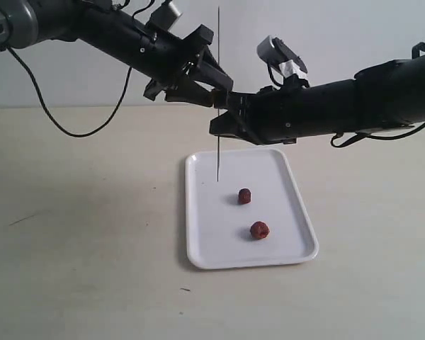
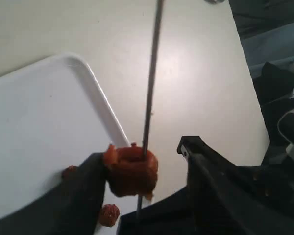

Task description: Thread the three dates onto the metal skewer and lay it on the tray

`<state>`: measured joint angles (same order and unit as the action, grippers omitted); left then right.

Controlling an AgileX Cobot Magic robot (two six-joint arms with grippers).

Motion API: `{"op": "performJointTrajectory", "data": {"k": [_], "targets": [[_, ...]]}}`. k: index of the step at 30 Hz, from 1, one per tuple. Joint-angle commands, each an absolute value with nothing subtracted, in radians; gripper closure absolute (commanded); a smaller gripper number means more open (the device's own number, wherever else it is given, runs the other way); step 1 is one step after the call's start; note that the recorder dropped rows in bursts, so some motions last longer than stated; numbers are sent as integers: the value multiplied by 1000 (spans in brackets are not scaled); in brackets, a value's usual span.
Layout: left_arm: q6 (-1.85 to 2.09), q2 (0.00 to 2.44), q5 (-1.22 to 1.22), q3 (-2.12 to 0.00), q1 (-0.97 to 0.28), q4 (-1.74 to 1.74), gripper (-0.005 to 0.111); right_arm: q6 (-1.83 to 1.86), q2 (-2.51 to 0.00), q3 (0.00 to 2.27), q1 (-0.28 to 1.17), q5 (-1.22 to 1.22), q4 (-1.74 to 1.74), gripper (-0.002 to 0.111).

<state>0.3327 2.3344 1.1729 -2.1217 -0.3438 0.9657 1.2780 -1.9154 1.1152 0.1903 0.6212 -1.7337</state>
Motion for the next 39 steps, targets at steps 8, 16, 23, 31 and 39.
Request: {"op": "performJointTrajectory", "data": {"k": [8, 16, 23, 31, 39], "targets": [[345, 2328, 1221, -2120, -329, 967, 46, 1068, -1882, 1124, 184, 506, -1558, 108], [390, 2328, 1221, -2120, -309, 928, 46, 714, -1768, 1124, 106, 507, -1126, 108], [452, 2328, 1221, -2120, -395, 689, 54, 315, -1626, 1124, 24, 542, -683, 108], [708, 2328, 1221, -2120, -598, 214, 55, 293, -1496, 1124, 24, 712, -560, 108], [1050, 2338, 1221, -2120, -689, 231, 55, 153, -1472, 1124, 20, 771, -426, 108]]}}
